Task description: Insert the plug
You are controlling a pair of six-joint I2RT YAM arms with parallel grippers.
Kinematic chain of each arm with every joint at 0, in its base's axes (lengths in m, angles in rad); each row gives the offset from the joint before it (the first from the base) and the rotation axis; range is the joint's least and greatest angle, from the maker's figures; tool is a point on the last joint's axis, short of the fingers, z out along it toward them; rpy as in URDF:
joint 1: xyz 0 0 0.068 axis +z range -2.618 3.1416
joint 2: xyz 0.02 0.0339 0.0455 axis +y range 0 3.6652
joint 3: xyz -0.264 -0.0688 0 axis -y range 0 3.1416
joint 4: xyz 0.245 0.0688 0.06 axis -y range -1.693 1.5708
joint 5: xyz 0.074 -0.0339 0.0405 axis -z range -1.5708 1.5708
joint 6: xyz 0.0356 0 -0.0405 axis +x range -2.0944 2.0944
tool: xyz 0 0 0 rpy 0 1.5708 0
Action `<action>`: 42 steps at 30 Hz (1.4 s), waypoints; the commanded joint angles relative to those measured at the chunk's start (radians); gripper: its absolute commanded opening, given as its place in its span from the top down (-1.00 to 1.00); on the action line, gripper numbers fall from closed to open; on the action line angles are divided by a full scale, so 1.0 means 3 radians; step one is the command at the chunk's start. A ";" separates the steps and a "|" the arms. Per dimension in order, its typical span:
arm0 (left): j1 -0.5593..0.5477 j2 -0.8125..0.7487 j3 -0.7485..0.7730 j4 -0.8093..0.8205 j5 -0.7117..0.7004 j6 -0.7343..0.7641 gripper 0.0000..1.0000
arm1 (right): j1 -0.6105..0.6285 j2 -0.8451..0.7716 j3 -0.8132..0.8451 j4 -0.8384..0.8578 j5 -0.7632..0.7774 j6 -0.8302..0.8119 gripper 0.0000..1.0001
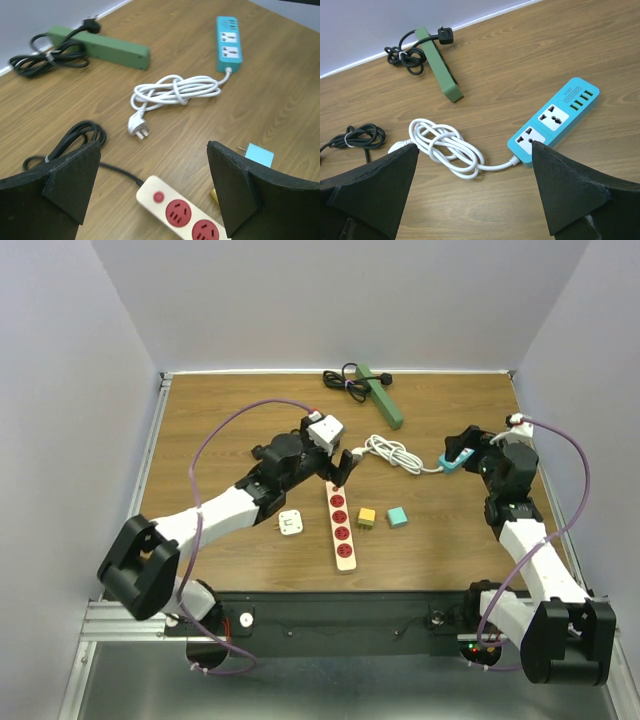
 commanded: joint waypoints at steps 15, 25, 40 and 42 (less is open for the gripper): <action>-0.0238 0.0996 0.0623 -0.0165 0.0829 0.0115 -0.93 | 0.0019 -0.0073 0.0006 -0.0042 -0.0188 0.0002 -1.00; -0.0749 0.1302 0.1043 -0.1050 -0.0525 -0.0668 -0.88 | 0.0019 -0.0001 0.0016 -0.0093 -0.0035 0.0028 -1.00; -0.0995 0.1354 0.0976 -0.1494 -0.1447 -0.1533 -0.89 | 0.0019 0.0055 -0.0010 -0.0099 -0.0106 0.0094 -1.00; -0.1016 0.1323 0.0931 -0.1526 -0.1503 -0.1589 -0.90 | 0.0019 0.0076 0.0006 -0.0099 -0.0121 0.0105 -1.00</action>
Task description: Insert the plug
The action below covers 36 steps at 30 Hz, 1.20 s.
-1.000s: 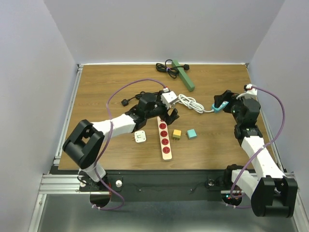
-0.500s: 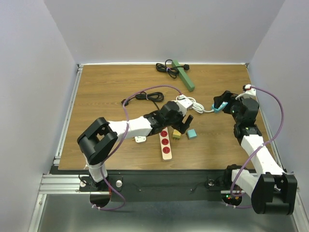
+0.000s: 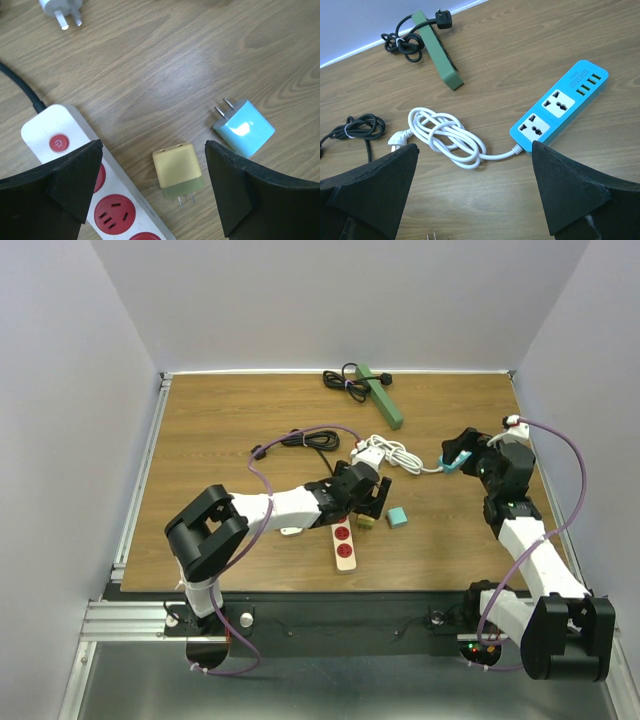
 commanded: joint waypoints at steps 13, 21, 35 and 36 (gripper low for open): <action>-0.0162 -0.0005 -0.0157 -0.0059 -0.0081 -0.0385 -0.94 | 0.0019 -0.0112 -0.0052 0.0026 -0.0038 0.0036 -1.00; -0.0248 0.0020 -0.0183 -0.0075 -0.0004 -0.0431 -0.92 | 0.0019 -0.0086 -0.0047 0.0026 -0.0063 0.0046 -1.00; -0.0330 0.0194 -0.0111 -0.0243 -0.0239 -0.0303 -0.54 | 0.0019 -0.0076 -0.0052 0.0016 -0.0073 0.0046 -1.00; -0.0330 0.0194 -0.0122 -0.0253 -0.0335 -0.0298 -0.47 | 0.0019 -0.0071 -0.0052 0.0016 -0.0083 0.0046 -1.00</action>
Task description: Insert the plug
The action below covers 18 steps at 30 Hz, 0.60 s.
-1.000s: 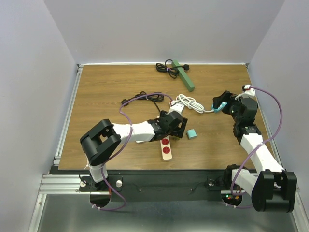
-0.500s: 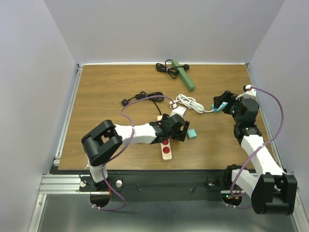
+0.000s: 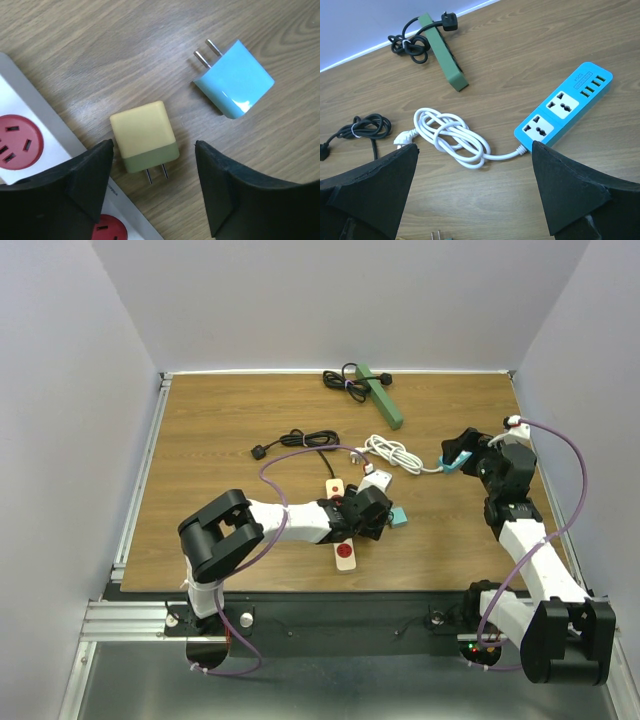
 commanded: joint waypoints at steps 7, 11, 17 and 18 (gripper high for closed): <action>-0.0007 0.0127 0.0054 -0.0181 -0.0482 0.0237 -0.08 | 0.0019 0.0007 -0.0021 0.0015 -0.0151 0.0026 -1.00; -0.0012 0.0184 0.0049 -0.0100 -0.0539 0.0543 0.26 | 0.0019 0.0002 0.0020 -0.0011 -0.0274 0.0062 -1.00; -0.0007 -0.0388 -0.0436 0.0631 -0.0039 0.0942 1.00 | 0.0019 0.0170 0.0234 -0.0195 -0.0994 0.0169 -1.00; -0.0007 -0.0485 -0.0609 0.0743 0.0145 0.1064 1.00 | 0.0019 0.0241 0.0260 -0.0220 -0.1132 0.0174 -1.00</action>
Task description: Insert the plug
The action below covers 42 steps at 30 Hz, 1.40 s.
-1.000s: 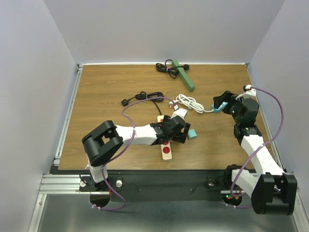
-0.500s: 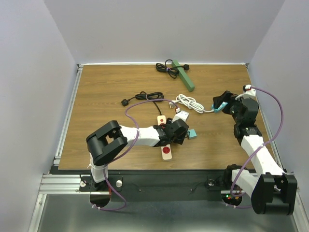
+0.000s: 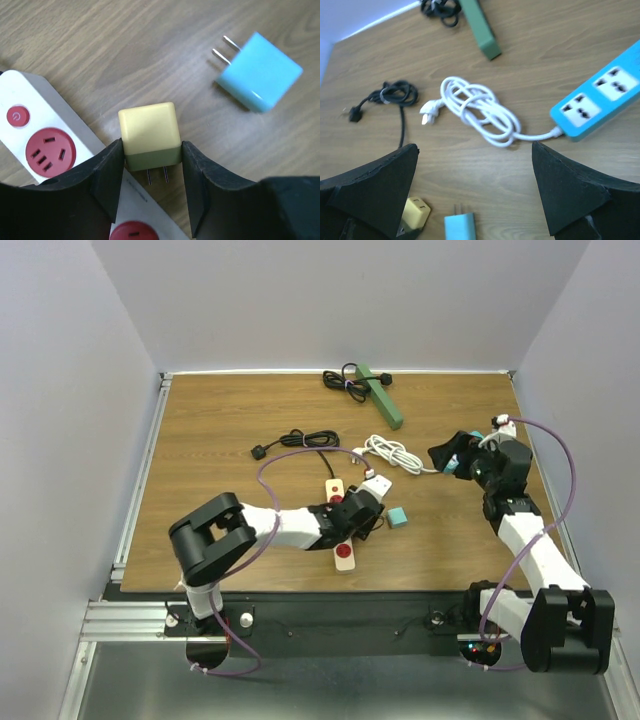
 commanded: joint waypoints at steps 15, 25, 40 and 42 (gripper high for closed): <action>0.0114 -0.1497 -0.1174 0.1310 0.1376 0.0679 1.00 | 0.0750 0.0632 0.0557 -0.0689 -0.1908 -0.0098 -0.89; 0.0134 -0.1733 -0.1318 0.1453 0.1247 0.0679 1.00 | 0.1184 0.0857 0.0531 -0.0914 -0.1939 -0.0164 -0.82; 0.0140 -0.1718 -0.1369 0.1530 0.1171 0.0648 1.00 | 0.1563 0.1118 0.0659 -0.0945 -0.2113 -0.0169 0.15; 0.0134 -0.1687 -0.1374 0.1540 0.1171 0.0643 1.00 | 0.1578 0.1143 0.0689 -0.0940 -0.2143 -0.0169 0.70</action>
